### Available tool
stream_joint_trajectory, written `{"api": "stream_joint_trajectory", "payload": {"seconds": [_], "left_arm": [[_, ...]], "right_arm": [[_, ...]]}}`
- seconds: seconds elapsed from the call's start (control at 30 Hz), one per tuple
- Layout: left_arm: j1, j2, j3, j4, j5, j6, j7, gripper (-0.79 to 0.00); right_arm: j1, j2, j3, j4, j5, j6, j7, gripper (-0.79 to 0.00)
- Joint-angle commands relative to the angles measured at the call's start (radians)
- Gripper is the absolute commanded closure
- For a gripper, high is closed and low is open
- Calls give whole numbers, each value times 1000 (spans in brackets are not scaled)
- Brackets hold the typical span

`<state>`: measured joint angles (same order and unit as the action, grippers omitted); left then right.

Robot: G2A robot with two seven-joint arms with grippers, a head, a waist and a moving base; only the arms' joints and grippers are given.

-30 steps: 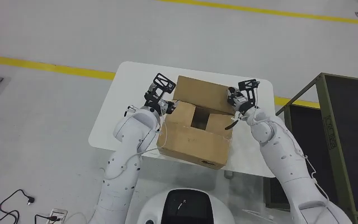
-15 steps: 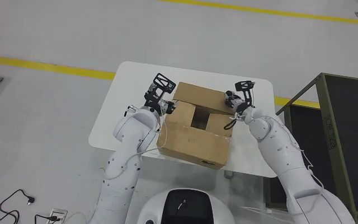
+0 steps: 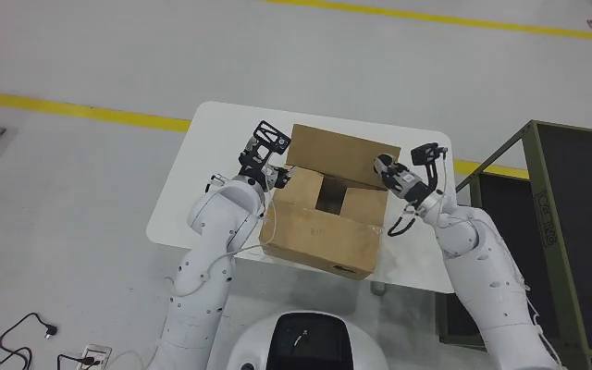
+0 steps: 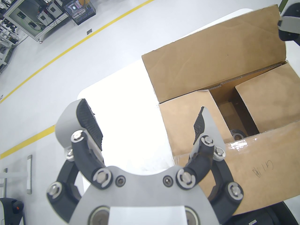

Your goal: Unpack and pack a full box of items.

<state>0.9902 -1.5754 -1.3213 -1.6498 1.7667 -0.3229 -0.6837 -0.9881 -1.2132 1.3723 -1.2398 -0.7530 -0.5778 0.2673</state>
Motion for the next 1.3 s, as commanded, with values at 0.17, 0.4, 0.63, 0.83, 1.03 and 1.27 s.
{"api": "stream_joint_trajectory", "payload": {"seconds": [0.17,0.4,0.63,0.83,1.03,1.27], "left_arm": [[17,3,2,-3,-9,-11,20,-785],[45,14,-6,-39,-47,-83,13,-785],[70,23,-21,-63,-90,-96,0,-785],[72,25,-22,-67,-102,-84,-4,-785],[72,25,-22,-67,-102,-84,-4,-785],[72,25,-22,-67,-102,-84,-4,-785]], "right_arm": [[-216,36,119,-223,43,-40,139,0],[-310,59,176,-249,120,-124,245,0],[-323,62,186,-244,126,-135,224,0],[-323,62,186,-244,126,-135,224,0],[-302,66,144,-256,164,-142,314,0],[-223,75,100,-182,233,-140,453,0]]}}
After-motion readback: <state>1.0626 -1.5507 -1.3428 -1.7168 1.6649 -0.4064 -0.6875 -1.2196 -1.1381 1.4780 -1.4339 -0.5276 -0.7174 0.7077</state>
